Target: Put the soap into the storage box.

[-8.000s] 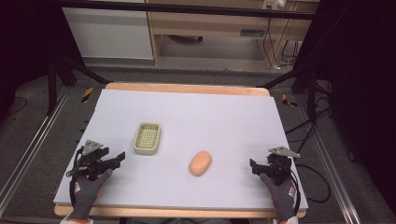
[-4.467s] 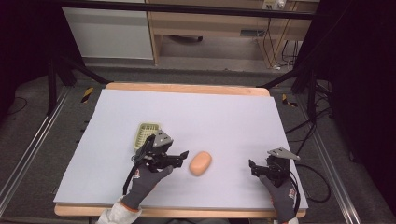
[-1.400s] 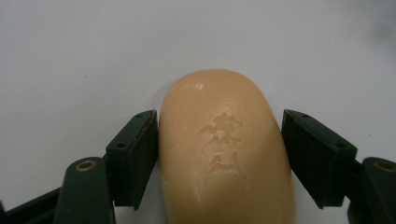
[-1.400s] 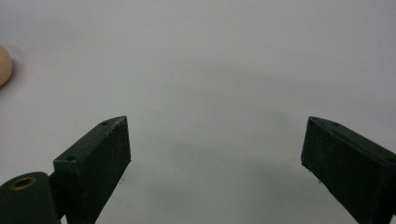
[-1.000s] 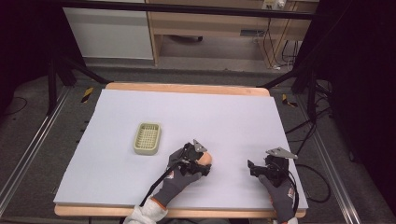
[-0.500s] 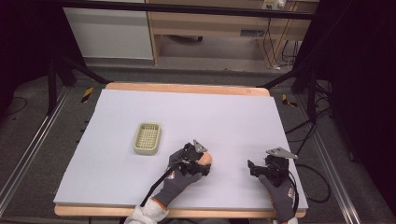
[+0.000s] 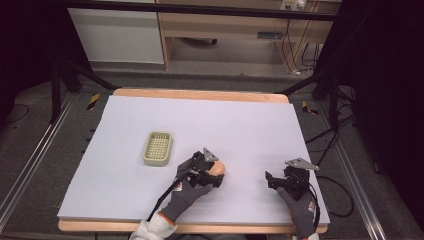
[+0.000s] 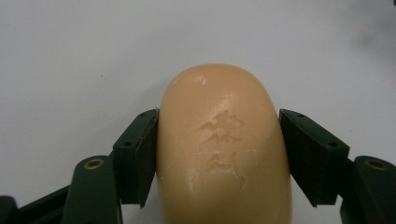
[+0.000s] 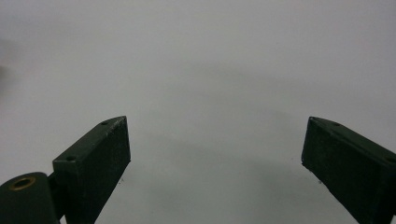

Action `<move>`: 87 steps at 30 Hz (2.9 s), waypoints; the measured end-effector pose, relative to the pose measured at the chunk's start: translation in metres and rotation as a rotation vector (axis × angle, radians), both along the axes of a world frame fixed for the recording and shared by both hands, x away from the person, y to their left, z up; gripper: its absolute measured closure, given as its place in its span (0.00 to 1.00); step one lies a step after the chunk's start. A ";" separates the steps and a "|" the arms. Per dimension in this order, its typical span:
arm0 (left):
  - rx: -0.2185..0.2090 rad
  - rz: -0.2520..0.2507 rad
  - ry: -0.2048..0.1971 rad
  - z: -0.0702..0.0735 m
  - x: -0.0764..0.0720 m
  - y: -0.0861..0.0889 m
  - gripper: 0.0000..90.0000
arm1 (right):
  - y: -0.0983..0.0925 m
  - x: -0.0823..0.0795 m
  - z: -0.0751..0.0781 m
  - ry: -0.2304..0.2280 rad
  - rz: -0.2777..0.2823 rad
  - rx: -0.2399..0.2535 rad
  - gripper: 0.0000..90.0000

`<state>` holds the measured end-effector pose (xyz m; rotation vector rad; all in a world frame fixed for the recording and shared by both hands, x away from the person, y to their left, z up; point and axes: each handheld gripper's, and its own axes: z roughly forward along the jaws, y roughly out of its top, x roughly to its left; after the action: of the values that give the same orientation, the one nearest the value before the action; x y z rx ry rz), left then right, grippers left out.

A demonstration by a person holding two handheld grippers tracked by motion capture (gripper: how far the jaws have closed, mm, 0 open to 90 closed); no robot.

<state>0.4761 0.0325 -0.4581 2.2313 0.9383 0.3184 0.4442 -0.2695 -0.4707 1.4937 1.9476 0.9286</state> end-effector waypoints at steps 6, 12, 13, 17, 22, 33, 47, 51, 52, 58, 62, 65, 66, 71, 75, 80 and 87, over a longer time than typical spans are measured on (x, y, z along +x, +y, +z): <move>-0.008 -0.007 -0.012 0.008 -0.004 0.005 0.35 | 0.000 0.000 0.000 0.000 -0.002 0.003 0.09; -0.013 -0.011 -0.018 0.014 -0.006 0.012 0.35 | 0.000 0.000 0.000 -0.002 -0.003 0.002 0.09; -0.017 -0.007 -0.018 0.015 -0.007 0.013 0.35 | 0.000 0.000 0.000 -0.002 -0.003 0.002 0.09; -0.016 -0.005 -0.025 0.019 -0.007 0.017 0.35 | 0.000 0.000 0.000 -0.003 -0.004 0.002 0.09; -0.027 0.003 -0.033 0.022 -0.008 0.022 0.35 | 0.000 0.000 0.000 -0.002 -0.004 0.002 0.09; -0.035 0.012 -0.043 0.030 -0.010 0.035 0.35 | 0.000 0.000 0.000 -0.003 -0.005 0.000 0.09; -0.053 0.035 -0.053 0.036 -0.013 0.056 0.35 | 0.000 0.000 0.000 -0.002 -0.006 0.001 0.09; -0.059 0.042 -0.057 0.038 -0.013 0.063 0.35 | 0.000 0.000 0.000 -0.001 -0.006 -0.001 0.09; -0.064 0.048 -0.058 0.038 -0.013 0.065 0.35 | 0.000 0.000 0.000 -0.003 -0.006 0.000 0.09; -0.088 0.070 -0.065 0.042 -0.013 0.074 0.35 | 0.000 -0.001 0.001 -0.003 -0.005 0.000 0.09; -0.097 0.084 -0.069 0.045 -0.011 0.080 0.35 | 0.000 -0.001 0.001 -0.003 -0.002 -0.003 0.09; -0.108 0.098 -0.072 0.047 -0.010 0.085 0.35 | 0.000 -0.001 0.000 -0.005 -0.002 -0.004 0.09; -0.109 0.103 -0.073 0.048 -0.009 0.086 0.35 | 0.000 -0.001 0.000 -0.005 -0.001 -0.004 0.09; -0.116 0.118 -0.080 0.049 -0.007 0.091 0.35 | 0.000 0.000 0.000 -0.006 0.000 -0.003 0.09; -0.113 0.133 -0.084 0.049 -0.005 0.096 0.36 | 0.000 -0.001 0.001 -0.007 0.001 -0.003 0.09; -0.113 0.150 -0.086 0.049 -0.002 0.102 0.36 | 0.000 -0.001 0.001 -0.009 0.003 -0.002 0.09; -0.118 0.185 -0.091 0.051 0.003 0.112 0.36 | 0.001 -0.001 0.001 -0.010 0.002 0.000 0.09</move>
<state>0.4795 0.1447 -0.4066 2.0104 1.0881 0.4331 0.4434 -0.2689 -0.4695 1.4844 1.9432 0.9348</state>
